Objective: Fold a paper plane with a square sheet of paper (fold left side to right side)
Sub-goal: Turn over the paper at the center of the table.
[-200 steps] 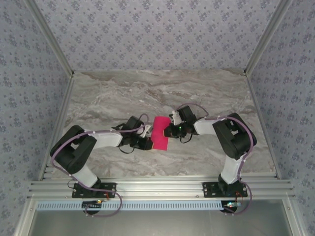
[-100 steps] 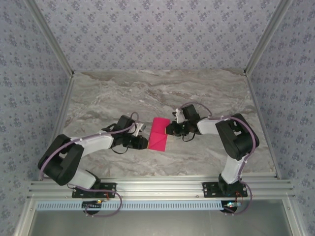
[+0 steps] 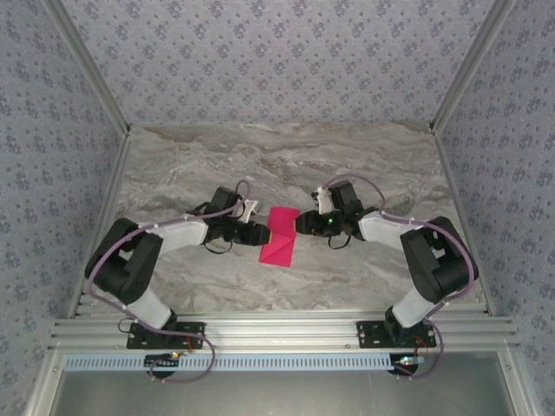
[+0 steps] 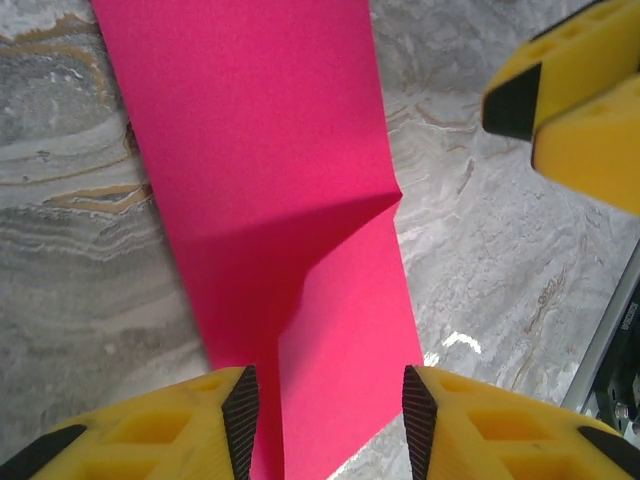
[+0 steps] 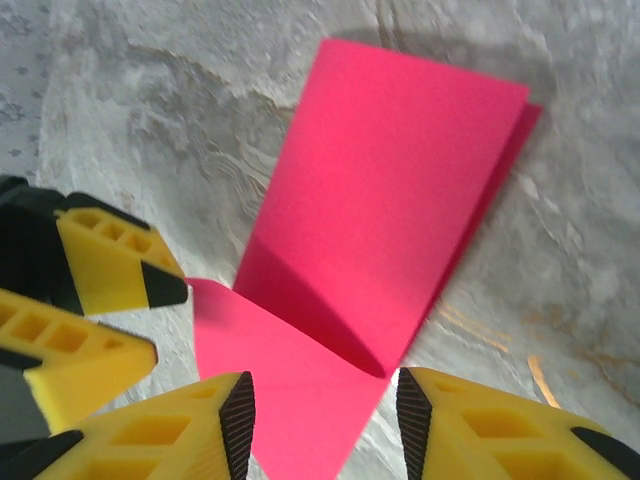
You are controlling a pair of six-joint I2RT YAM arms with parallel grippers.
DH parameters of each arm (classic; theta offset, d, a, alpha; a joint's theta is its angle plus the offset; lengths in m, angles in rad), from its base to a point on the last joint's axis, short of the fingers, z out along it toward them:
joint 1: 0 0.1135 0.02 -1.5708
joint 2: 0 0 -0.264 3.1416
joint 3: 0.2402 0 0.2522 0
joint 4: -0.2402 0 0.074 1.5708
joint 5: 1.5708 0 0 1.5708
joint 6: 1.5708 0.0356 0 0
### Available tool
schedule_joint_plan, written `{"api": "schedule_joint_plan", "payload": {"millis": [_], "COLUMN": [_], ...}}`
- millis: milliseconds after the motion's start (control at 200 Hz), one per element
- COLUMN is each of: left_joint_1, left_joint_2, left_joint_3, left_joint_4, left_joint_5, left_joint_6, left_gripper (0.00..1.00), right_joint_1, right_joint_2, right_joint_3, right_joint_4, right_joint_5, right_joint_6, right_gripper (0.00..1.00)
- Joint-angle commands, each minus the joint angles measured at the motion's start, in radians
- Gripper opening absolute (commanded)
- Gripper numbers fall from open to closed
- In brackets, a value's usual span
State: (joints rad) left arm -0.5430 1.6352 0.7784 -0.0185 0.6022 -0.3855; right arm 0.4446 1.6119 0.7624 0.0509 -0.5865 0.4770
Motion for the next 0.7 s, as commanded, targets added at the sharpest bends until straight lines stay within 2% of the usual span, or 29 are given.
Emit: {"api": "schedule_joint_plan", "payload": {"millis": [0, 85, 230, 330, 465, 695], "left_joint_1": [0.004, 0.003, 0.006, 0.009, 0.015, 0.033], "left_joint_2": [0.056, 0.076, 0.068, 0.049, 0.023, -0.022], "left_joint_3": [0.055, 0.069, 0.068, 0.057, 0.037, 0.020], "left_joint_4": [0.035, 0.038, 0.026, 0.019, 0.018, 0.008], "left_joint_5": [0.064, 0.071, 0.051, 0.036, 0.021, -0.001], "left_joint_6": [0.025, 0.029, 0.036, 0.037, 0.037, 0.037], "left_gripper": [0.43, 0.36, 0.16, 0.06, 0.01, 0.01], "right_joint_1": [-0.003, -0.003, 0.005, 0.017, 0.035, 0.065], "right_joint_2": [-0.027, -0.032, -0.020, -0.003, 0.029, 0.083], "right_joint_3": [-0.010, -0.015, -0.020, -0.016, -0.003, 0.038], "right_joint_4": [-0.036, -0.039, -0.034, -0.008, 0.038, 0.055], "right_joint_5": [0.008, 0.004, -0.008, -0.026, -0.055, -0.073], "right_joint_6": [-0.023, -0.026, -0.022, -0.003, 0.029, 0.052], "right_gripper": [0.47, 0.49, 0.52, 0.55, 0.59, 0.61]}}
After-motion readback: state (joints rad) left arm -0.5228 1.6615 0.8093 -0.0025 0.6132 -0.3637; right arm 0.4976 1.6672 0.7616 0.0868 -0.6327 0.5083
